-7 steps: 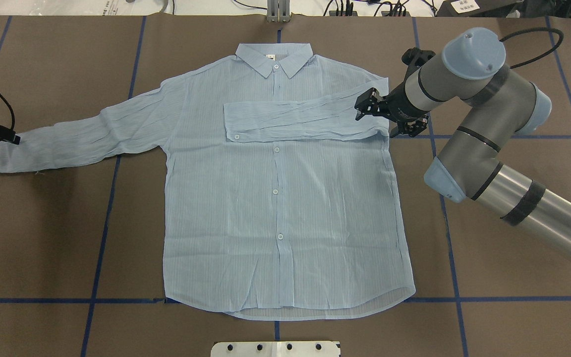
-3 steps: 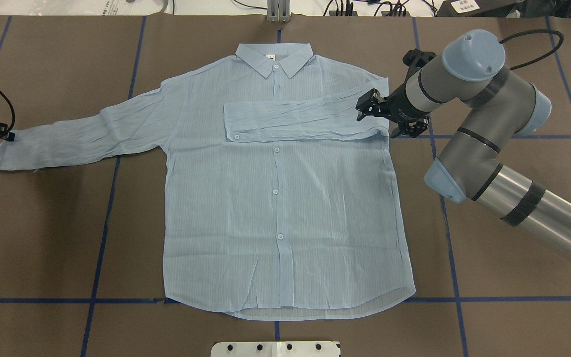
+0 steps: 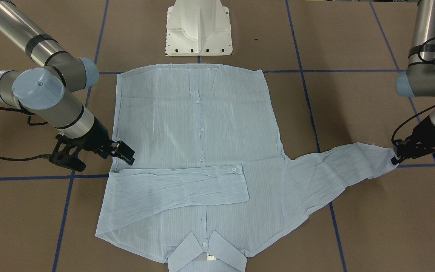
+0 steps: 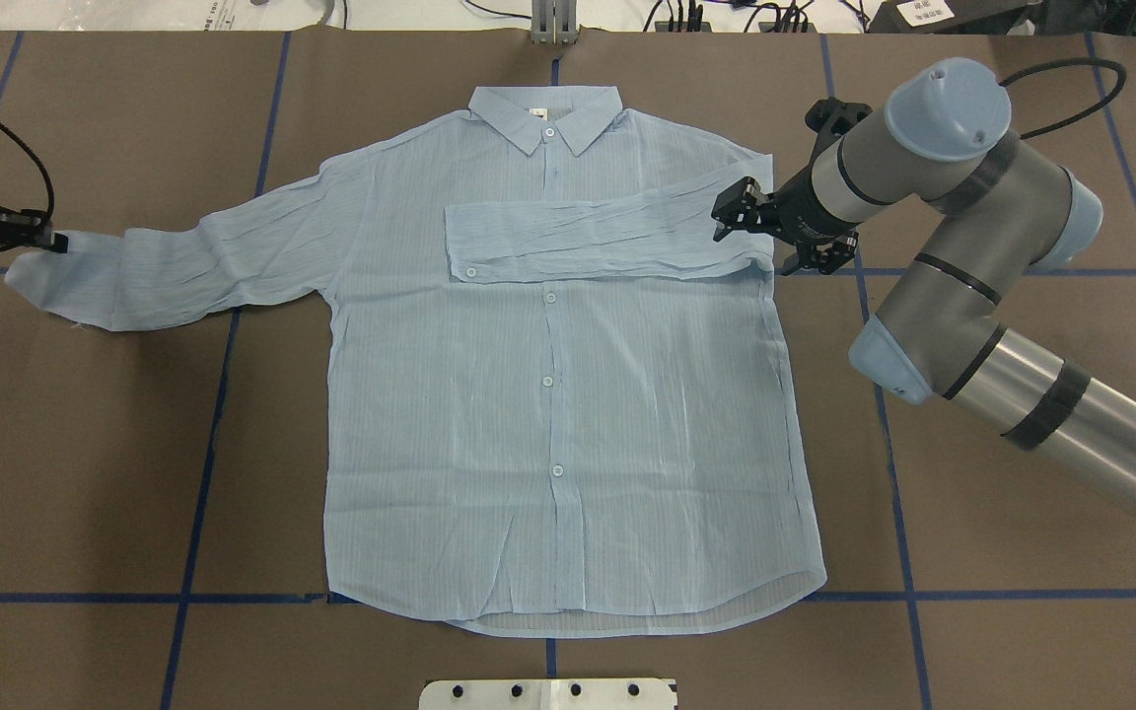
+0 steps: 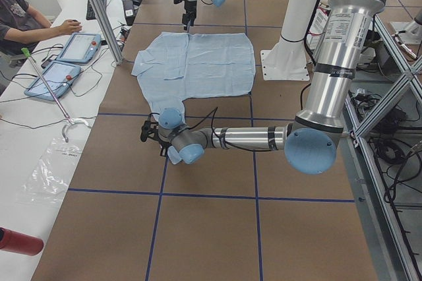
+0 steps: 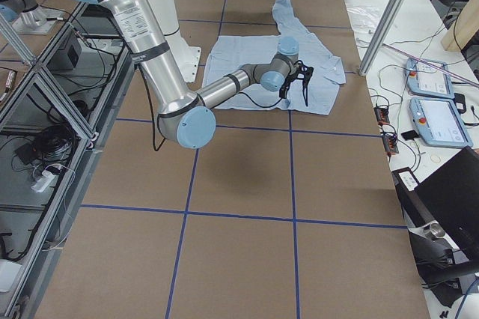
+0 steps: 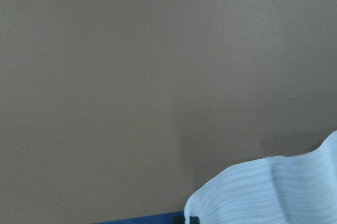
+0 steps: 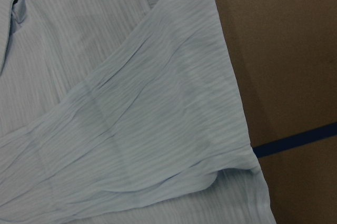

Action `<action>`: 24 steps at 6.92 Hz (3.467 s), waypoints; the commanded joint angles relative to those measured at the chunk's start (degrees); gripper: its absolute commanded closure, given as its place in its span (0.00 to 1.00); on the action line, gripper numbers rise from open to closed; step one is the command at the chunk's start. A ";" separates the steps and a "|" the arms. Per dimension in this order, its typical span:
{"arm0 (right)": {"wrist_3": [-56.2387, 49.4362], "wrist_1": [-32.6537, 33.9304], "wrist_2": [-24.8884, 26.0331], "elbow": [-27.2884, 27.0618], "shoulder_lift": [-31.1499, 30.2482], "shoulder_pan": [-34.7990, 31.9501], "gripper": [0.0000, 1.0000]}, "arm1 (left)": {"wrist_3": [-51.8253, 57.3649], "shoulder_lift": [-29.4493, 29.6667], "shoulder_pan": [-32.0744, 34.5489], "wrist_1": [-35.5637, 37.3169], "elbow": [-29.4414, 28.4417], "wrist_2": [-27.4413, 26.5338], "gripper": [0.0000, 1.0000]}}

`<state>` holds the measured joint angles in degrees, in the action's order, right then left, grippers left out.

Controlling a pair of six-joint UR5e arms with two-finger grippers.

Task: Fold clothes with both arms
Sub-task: 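Release the sleeve with the right gripper while the left gripper approaches the other cuff, then fold the other sleeve with the left gripper across the shirt front, then release the sleeve with the left gripper while the right gripper moves to the hem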

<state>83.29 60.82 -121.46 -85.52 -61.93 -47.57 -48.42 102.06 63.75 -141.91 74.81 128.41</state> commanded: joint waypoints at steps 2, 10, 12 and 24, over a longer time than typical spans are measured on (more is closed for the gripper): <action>-11.69 -0.17 -2.55 -0.17 -5.28 -4.53 0.00 | -27.59 16.43 -12.38 12.93 8.68 1.23 1.00; -20.89 -0.09 -4.40 0.53 -10.14 -8.42 0.00 | -50.90 47.53 -26.13 14.65 -11.88 -12.29 0.65; -19.75 -0.17 -4.14 0.19 -10.23 -7.81 0.00 | -50.45 48.23 -26.22 14.56 -11.00 -13.70 0.00; 33.25 14.77 40.42 -35.85 -30.71 41.68 0.19 | -43.34 27.84 -24.90 15.79 15.10 -20.30 0.01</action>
<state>116.26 75.46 -81.23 -121.60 -92.51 -6.13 -91.76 130.15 38.89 -126.12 89.64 109.02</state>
